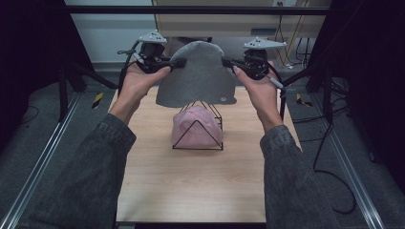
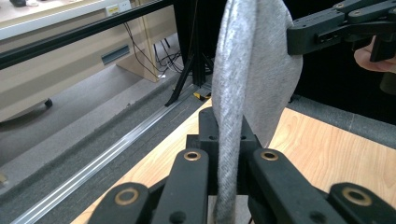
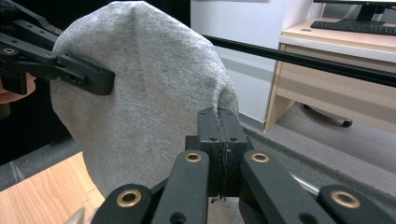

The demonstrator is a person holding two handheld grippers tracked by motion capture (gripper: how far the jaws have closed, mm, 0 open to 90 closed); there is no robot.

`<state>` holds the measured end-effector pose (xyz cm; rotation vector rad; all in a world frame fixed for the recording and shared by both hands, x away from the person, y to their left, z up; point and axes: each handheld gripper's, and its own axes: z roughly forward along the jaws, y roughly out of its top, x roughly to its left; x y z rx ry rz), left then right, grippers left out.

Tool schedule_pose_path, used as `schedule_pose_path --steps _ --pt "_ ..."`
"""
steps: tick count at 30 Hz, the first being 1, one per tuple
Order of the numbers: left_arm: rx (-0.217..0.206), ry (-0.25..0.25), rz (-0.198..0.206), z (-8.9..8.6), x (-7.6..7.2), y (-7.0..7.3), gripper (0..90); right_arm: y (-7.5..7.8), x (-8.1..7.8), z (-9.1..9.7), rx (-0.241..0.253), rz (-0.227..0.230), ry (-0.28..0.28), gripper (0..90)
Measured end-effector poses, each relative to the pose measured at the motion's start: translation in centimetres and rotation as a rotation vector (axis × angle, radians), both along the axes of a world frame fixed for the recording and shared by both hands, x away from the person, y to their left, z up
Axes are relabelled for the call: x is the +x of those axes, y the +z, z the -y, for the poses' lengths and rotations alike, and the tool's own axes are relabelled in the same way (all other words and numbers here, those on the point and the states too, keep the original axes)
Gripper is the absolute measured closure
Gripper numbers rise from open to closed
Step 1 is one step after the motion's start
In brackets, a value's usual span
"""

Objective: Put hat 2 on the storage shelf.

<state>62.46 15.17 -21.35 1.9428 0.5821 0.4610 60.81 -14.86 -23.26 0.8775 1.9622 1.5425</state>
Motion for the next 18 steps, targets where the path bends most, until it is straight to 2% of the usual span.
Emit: schedule_pose_path --steps 2,4,7,10,11,18 --pt "-0.003 0.001 0.004 0.0 -0.2 0.3 86.9 0.2 -0.3 0.0 0.0 0.005 0.001 90.0" --pt "-0.025 -0.001 0.005 0.0 -0.5 0.5 87.0 0.6 -0.6 0.1 0.012 0.01 0.003 90.0" --pt "0.001 -0.001 0.01 -0.1 -0.8 0.7 87.0 1.0 -1.0 0.0 -0.001 0.018 0.006 90.0" --pt "-0.007 0.005 0.001 -0.1 -0.7 0.5 87.0 1.0 -1.2 0.0 -0.008 0.016 0.006 90.0" --pt "0.006 0.004 0.0 -0.2 -0.7 0.4 87.0 0.9 -1.2 0.0 -0.008 0.014 0.005 90.0" --pt "0.015 0.016 -0.011 -0.1 0.5 -0.7 86.5 0.2 -0.7 -0.2 -0.033 -0.002 -0.003 90.0"
